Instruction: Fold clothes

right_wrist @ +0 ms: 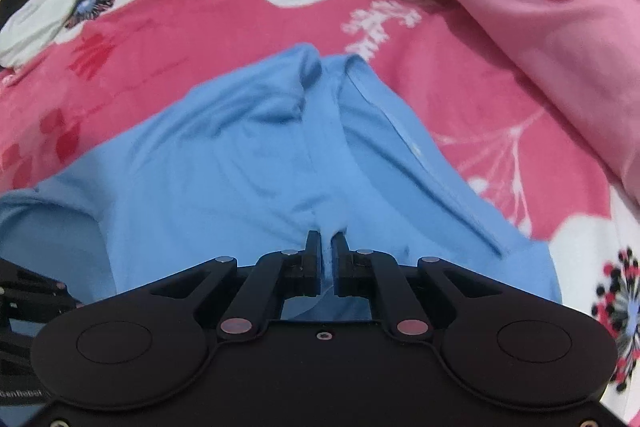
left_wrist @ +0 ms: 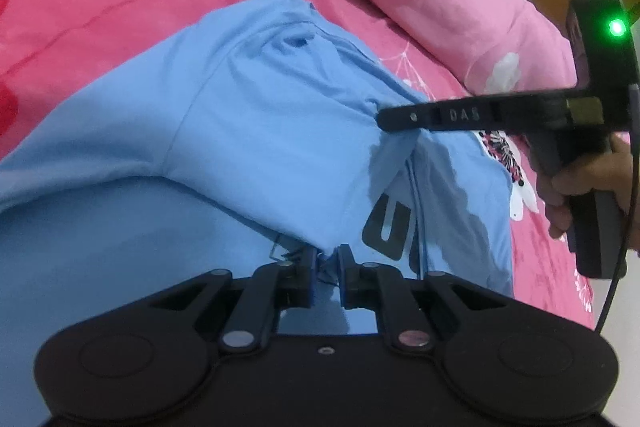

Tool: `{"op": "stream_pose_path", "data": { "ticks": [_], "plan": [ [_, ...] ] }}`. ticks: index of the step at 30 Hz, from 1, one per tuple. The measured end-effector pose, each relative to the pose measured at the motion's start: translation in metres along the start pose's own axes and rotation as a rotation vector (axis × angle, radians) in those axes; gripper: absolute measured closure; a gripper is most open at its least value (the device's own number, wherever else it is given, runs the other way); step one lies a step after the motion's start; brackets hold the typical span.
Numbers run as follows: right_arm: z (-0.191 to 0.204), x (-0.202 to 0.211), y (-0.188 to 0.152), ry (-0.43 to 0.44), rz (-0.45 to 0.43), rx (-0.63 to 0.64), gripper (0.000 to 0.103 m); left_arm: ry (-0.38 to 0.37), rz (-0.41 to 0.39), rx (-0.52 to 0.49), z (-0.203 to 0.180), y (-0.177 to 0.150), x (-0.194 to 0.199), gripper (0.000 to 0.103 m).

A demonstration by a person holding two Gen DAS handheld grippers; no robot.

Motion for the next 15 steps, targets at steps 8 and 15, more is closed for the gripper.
{"op": "stream_pose_path", "data": {
  "ticks": [8, 15],
  "plan": [
    [-0.002, 0.028, 0.009, -0.094, -0.106, -0.04, 0.062, -0.037, 0.047, -0.052, 0.007, 0.011, 0.033, 0.067],
    [0.032, 0.0, 0.068, 0.014, -0.145, 0.148, 0.068, 0.036, -0.051, -0.057, 0.048, 0.045, 0.058, 0.065]
  ]
}}
Point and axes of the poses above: each gripper's, at about its wrist camera, not at the fingertips, and x roughly against the way its jaws point, z to its left, y to its top, the point moved 2 cm from there along -x, roughly the way its jaws point, and after that the axes turned 12 degrees about x, right-handed, at the moved point
